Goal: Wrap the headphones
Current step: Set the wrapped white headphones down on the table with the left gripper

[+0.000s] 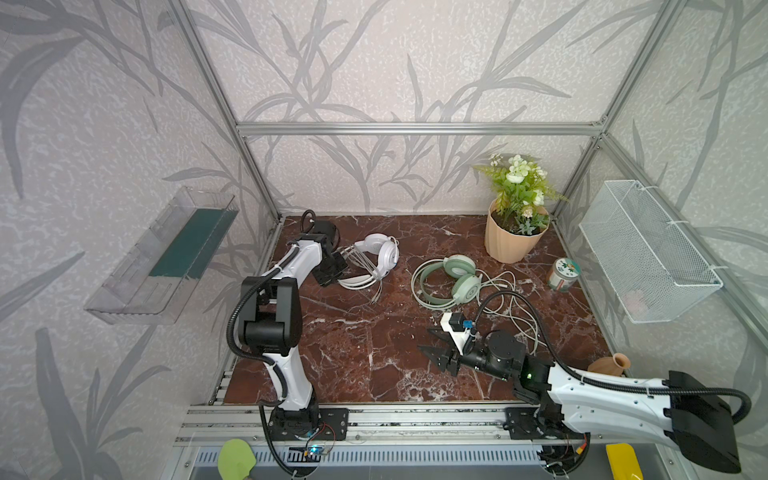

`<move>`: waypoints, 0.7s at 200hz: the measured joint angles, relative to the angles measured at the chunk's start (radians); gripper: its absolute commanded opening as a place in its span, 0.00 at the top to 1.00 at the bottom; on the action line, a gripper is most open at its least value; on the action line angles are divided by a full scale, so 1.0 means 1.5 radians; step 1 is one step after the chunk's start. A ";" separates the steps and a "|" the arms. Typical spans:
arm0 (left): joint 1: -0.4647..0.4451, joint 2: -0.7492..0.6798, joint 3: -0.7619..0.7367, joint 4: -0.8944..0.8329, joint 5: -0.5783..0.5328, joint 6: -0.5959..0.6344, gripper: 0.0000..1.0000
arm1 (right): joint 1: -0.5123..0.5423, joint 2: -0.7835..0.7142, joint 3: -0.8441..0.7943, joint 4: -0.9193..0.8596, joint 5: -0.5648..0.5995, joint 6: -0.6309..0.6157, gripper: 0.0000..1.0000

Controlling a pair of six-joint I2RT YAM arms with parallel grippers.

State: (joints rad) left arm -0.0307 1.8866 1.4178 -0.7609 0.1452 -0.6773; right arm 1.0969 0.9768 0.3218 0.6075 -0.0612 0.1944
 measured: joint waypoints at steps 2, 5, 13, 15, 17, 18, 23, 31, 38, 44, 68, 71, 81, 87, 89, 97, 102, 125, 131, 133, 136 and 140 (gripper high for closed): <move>0.001 0.005 0.002 0.002 0.000 0.000 1.00 | 0.000 -0.001 0.000 -0.001 0.000 -0.001 0.44; 0.001 0.010 0.003 0.004 0.001 0.001 1.00 | 0.000 -0.003 -0.002 -0.001 0.000 -0.003 0.44; 0.004 0.026 0.010 0.006 0.000 0.002 1.00 | 0.001 -0.011 -0.006 -0.002 0.001 -0.006 0.44; 0.005 0.032 0.011 0.007 -0.001 0.003 1.00 | 0.001 -0.013 -0.008 -0.002 0.001 -0.007 0.44; 0.005 0.035 0.013 0.007 -0.003 0.003 1.00 | 0.001 -0.016 -0.010 -0.002 0.001 -0.009 0.44; 0.006 0.038 0.014 0.007 -0.003 0.003 1.00 | 0.001 -0.017 -0.010 -0.002 0.001 -0.009 0.44; 0.007 0.048 0.018 0.009 -0.009 0.005 1.00 | 0.001 -0.024 -0.015 -0.003 0.003 -0.012 0.44; 0.010 0.062 0.024 0.009 -0.016 0.009 1.00 | 0.001 -0.034 -0.023 -0.004 0.006 -0.017 0.44; 0.011 0.073 0.029 0.012 -0.022 0.015 1.00 | 0.001 -0.040 -0.027 -0.006 0.010 -0.020 0.44; 0.013 0.081 0.035 0.012 -0.026 0.020 1.00 | 0.001 -0.043 -0.030 -0.008 0.014 -0.022 0.44; 0.014 0.100 0.064 0.019 -0.036 0.039 0.97 | 0.001 -0.046 -0.031 -0.023 0.035 -0.027 0.43; 0.014 0.101 0.067 0.019 -0.038 0.039 0.96 | 0.001 -0.046 -0.031 -0.024 0.036 -0.028 0.43; 0.014 0.105 0.074 0.024 -0.043 0.047 0.92 | 0.001 -0.046 -0.032 -0.027 0.046 -0.031 0.42; 0.014 0.107 0.075 0.027 -0.045 0.050 0.90 | 0.001 -0.046 -0.032 -0.029 0.053 -0.032 0.41; 0.014 0.107 0.075 0.027 -0.046 0.051 0.89 | 0.001 -0.046 -0.032 -0.030 0.054 -0.032 0.40; 0.014 0.108 0.075 0.028 -0.047 0.055 0.85 | 0.001 -0.048 -0.034 -0.033 0.063 -0.034 0.39; 0.014 0.108 0.075 0.028 -0.047 0.056 0.82 | 0.001 -0.049 -0.034 -0.036 0.067 -0.034 0.38; 0.014 0.107 0.075 0.033 -0.044 0.060 0.64 | 0.001 -0.058 -0.040 -0.038 0.089 -0.036 0.34; 0.013 0.106 0.073 0.034 -0.043 0.061 0.60 | 0.001 -0.059 -0.042 -0.039 0.094 -0.036 0.33; 0.013 0.105 0.073 0.035 -0.042 0.060 0.58 | 0.001 -0.060 -0.042 -0.039 0.095 -0.035 0.33; 0.013 0.103 0.072 0.034 -0.040 0.066 0.58 | 0.001 -0.060 -0.042 -0.039 0.098 -0.035 0.32; 0.013 0.100 0.070 0.036 -0.038 0.061 0.56 | 0.001 -0.060 -0.042 -0.040 0.101 -0.035 0.31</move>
State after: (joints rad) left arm -0.0109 2.0365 1.5223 -0.7074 0.0883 -0.5858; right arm 1.0988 0.8867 0.2584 0.5480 0.0898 0.1413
